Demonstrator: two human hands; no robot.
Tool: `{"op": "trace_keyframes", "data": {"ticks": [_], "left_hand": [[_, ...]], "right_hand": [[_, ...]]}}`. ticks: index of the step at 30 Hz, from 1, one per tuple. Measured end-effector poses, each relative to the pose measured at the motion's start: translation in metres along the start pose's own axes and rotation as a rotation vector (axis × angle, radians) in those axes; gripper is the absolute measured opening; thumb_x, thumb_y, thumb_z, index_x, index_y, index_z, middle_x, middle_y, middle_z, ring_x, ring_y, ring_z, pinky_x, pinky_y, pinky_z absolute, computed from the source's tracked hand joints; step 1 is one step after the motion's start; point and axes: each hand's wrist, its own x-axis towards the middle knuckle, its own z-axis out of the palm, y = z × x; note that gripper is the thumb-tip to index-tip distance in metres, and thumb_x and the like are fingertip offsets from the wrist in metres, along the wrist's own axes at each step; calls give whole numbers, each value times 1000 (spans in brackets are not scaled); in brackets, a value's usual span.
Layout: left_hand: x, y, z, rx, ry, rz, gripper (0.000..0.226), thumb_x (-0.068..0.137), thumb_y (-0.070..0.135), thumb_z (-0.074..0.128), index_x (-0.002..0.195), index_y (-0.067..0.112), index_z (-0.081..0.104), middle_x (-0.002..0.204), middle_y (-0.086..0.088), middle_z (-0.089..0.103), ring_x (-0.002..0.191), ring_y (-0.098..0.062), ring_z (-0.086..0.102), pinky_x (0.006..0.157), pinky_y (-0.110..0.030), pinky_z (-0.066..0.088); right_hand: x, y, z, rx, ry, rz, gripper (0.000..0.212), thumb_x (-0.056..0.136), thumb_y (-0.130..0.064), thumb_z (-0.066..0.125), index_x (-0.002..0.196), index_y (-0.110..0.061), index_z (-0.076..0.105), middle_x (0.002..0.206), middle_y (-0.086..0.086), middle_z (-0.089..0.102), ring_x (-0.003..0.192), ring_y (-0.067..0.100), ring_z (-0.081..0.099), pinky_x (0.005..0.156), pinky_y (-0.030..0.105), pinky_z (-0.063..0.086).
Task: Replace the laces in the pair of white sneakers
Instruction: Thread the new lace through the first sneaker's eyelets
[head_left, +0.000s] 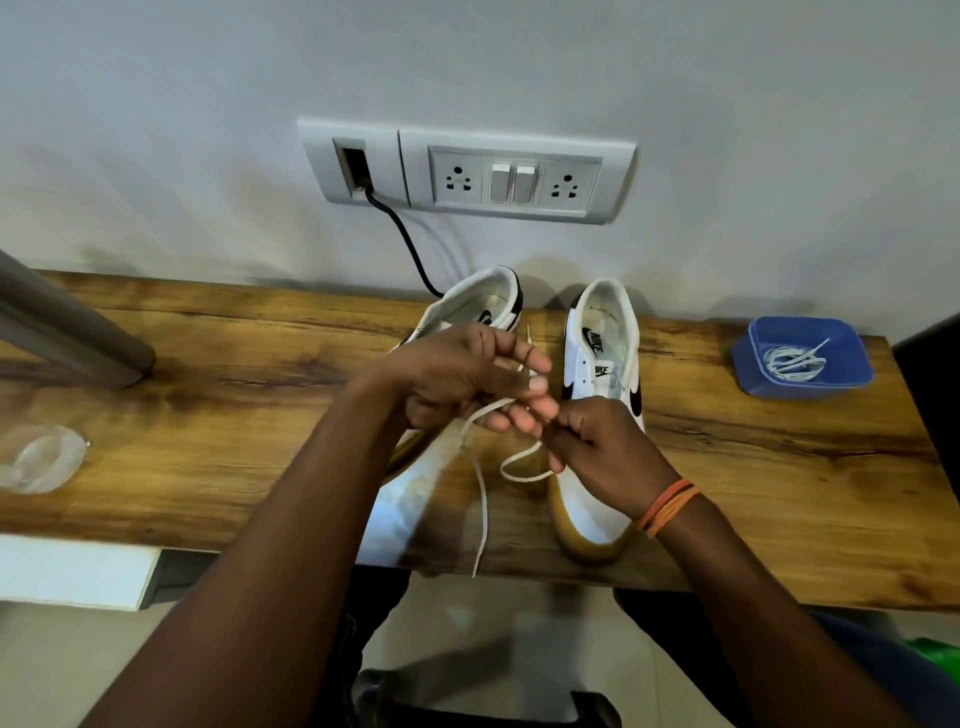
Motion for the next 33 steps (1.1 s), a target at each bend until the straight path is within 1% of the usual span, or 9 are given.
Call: {"op": "trace_keyframes", "data": {"ticks": [6, 8, 11, 13, 19, 23, 27, 30, 33], "left_hand": [[-1, 4, -8, -118, 7, 69, 28, 77, 7, 66, 105, 5, 63, 88, -16, 73, 61, -15, 69, 48, -19, 55], [5, -1, -5, -20, 11, -1, 25, 77, 7, 68, 101, 5, 61, 87, -16, 74, 62, -16, 70, 49, -20, 56], [13, -9, -1, 62, 2, -87, 23, 85, -1, 67, 101, 6, 52, 88, -21, 73, 63, -21, 71, 48, -23, 56], [16, -12, 1, 35, -36, -108, 25, 87, -4, 65, 101, 7, 47, 86, -23, 72, 61, -23, 72, 47, -24, 57], [9, -4, -4, -88, -100, -46, 29, 78, 4, 67, 104, 6, 55, 88, -21, 72, 62, -21, 72, 51, -25, 59], [5, 1, -4, -104, -85, 9, 28, 77, 7, 66, 105, 9, 65, 90, -17, 73, 64, -17, 72, 51, -23, 58], [13, -7, 0, -21, -22, -71, 30, 79, 5, 69, 108, 1, 62, 93, -21, 72, 67, -21, 73, 56, -26, 60], [18, -13, 1, 18, 9, -133, 19, 87, -2, 65, 104, 2, 57, 90, -24, 71, 66, -24, 73, 53, -27, 60], [20, -14, 2, 8, -22, -147, 18, 87, -4, 65, 95, 7, 53, 89, -25, 71, 65, -25, 72, 52, -28, 60]], "right_hand": [[-4, 12, 24, -355, -241, 106, 37, 92, -31, 62, 57, -24, 51, 69, 3, 54, 76, 30, 62, 64, 32, 41], [-2, 3, 16, -231, -132, 46, 8, 85, -29, 70, 93, -26, 67, 73, -9, 63, 74, 12, 64, 66, 28, 48], [2, -2, -1, -9, 40, -5, 49, 86, -20, 70, 131, -29, 54, 73, -21, 60, 69, -3, 59, 64, 10, 42], [0, -9, -4, -17, 54, -115, 24, 90, -16, 60, 104, -35, 63, 69, -14, 59, 67, 3, 59, 61, 17, 44], [-4, 6, 9, -199, -121, 72, 36, 94, -23, 53, 58, -28, 50, 68, 5, 66, 67, 22, 65, 67, 40, 53], [-11, 11, 24, -304, -261, 145, 38, 95, -24, 58, 63, -27, 38, 74, 0, 55, 79, 28, 61, 67, 27, 36], [-3, 0, 4, -126, -132, 88, 35, 84, -19, 73, 66, -35, 48, 55, -17, 51, 58, -1, 52, 59, 11, 34], [1, -3, -2, 19, 87, 16, 23, 84, -12, 69, 104, -24, 68, 63, -8, 58, 62, 6, 55, 58, 16, 41], [-1, -4, 2, -4, 119, -84, 13, 85, -11, 58, 85, -19, 67, 66, -3, 61, 64, 9, 57, 59, 31, 48]]}}
